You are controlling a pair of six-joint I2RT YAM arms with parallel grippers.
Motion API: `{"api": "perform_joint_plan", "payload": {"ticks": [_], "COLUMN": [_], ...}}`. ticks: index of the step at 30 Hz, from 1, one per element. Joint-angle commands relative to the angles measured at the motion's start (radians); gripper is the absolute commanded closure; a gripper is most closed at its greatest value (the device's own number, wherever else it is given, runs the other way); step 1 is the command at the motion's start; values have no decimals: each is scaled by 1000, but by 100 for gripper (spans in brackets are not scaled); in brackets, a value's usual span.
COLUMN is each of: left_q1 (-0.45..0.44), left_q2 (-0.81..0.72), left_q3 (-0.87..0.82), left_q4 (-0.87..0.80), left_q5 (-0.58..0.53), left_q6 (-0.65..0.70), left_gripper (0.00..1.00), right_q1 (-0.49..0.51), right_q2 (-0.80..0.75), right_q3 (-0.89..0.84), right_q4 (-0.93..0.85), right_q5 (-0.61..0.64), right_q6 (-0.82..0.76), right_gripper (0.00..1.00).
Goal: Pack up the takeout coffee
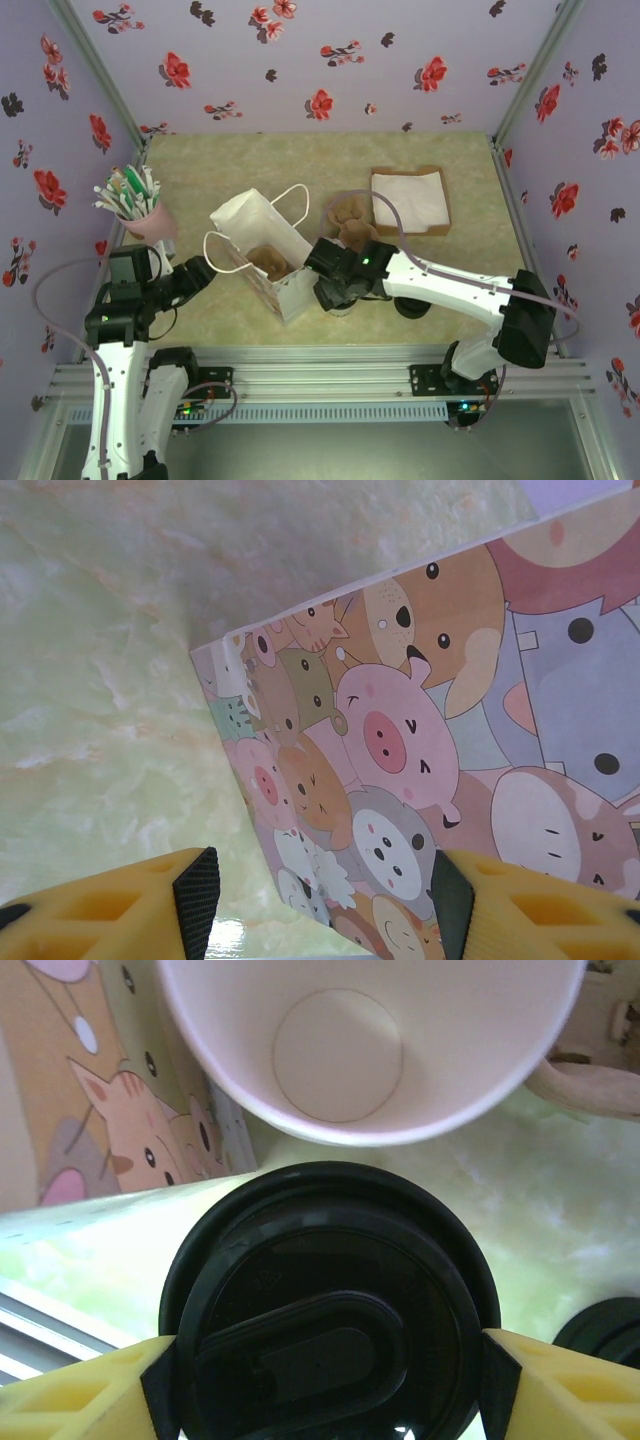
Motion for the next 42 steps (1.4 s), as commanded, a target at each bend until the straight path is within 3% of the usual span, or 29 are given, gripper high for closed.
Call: {"api": "perform_joint_plan", "payload": {"ticks": [1,13,27,35,37,42], "left_q1": [-5,-5,-12,-43,-59,-126], "left_q2": [-1,-1,-7,-9,-11,-10], "left_q3": [-9,-9,9,-27,-48,-95], "left_q4": [8,10,-144,-191,-181,-133], "left_q5": [20,22,24,53,61,51], "left_q6": [-4,-3,11,31,14,-34], "left_gripper": [40,40,37,36,37,40], "right_q1": [5,-51,-89,-126,-145,-151], "right_q2": [-45,-199,-247,-245,-236,-233], "right_q3": [-4,-162,-128,-69,-57,-50], "right_q4": [-90,-129,-140,-227,-231,-263], "right_q5": [67,80,24,51,-15,13], "right_q6": [67,199,192,235,197,143], "right_gripper": [27,25,1,1,1,1]}}
